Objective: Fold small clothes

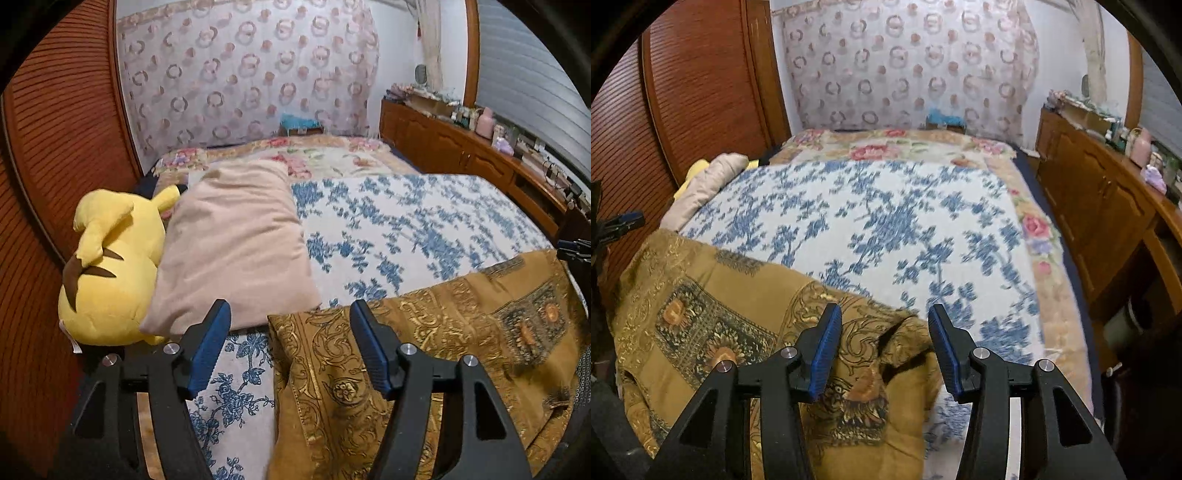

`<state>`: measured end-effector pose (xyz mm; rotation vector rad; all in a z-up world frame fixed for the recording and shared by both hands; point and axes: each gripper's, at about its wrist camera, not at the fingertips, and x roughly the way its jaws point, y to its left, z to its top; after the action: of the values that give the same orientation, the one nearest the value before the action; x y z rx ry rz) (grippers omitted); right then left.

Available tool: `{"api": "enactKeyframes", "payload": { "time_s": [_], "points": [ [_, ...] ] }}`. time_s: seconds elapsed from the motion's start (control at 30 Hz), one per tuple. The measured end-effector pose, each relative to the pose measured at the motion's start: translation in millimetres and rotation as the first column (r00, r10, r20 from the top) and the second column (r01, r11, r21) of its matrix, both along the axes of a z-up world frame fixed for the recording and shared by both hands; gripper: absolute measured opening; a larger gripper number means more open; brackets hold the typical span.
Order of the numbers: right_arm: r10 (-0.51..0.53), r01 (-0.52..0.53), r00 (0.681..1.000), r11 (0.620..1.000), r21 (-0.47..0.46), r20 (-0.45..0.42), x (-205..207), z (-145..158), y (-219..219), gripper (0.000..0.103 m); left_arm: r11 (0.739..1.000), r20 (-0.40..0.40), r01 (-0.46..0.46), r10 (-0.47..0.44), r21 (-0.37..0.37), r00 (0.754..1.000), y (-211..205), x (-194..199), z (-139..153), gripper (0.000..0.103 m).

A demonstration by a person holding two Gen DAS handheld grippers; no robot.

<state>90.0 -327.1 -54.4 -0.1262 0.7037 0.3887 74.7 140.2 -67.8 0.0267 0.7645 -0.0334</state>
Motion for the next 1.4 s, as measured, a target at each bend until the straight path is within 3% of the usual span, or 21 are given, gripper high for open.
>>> {"api": "enactKeyframes", "payload": {
  "time_s": [0.17,0.4,0.83,1.17,1.23,1.3,1.4],
  "points": [
    [-0.015,0.013,0.999,0.999,-0.053,-0.040,12.1,-10.8,1.6,0.051,1.000,-0.064,-0.013,0.013,0.006,0.998,3.4,9.5,-20.5,0.068],
    [-0.048,0.042,0.997,0.995,-0.087,-0.059,19.8,-16.9,-1.4,0.065,0.999,-0.120,-0.032,0.029,-0.028,0.992,9.7,14.3,-39.8,0.068],
    [-0.054,0.047,0.995,0.995,-0.084,-0.082,29.2,-32.6,2.3,0.072,0.996,-0.132,-0.027,0.016,-0.080,0.991,13.7,15.3,-48.1,0.066],
    [-0.039,0.031,0.996,0.994,-0.108,-0.076,26.0,-34.9,6.0,0.072,0.989,-0.155,0.025,-0.048,-0.148,0.987,9.2,22.9,-46.9,0.046],
    [-0.024,0.015,0.997,0.994,-0.111,-0.080,25.4,-34.2,6.3,0.066,0.988,-0.156,0.033,-0.056,-0.149,0.986,7.0,23.3,-46.4,0.041],
    [-0.006,-0.004,0.997,0.994,-0.113,-0.081,23.9,-33.2,7.2,0.059,0.985,-0.151,0.053,-0.078,-0.163,0.985,4.5,22.2,-45.8,0.025],
    [0.025,-0.034,0.997,0.993,-0.113,-0.078,20.7,-32.8,9.2,0.046,0.985,-0.136,0.070,-0.092,-0.155,0.986,0.8,18.9,-45.0,0.012]
  ]
}}
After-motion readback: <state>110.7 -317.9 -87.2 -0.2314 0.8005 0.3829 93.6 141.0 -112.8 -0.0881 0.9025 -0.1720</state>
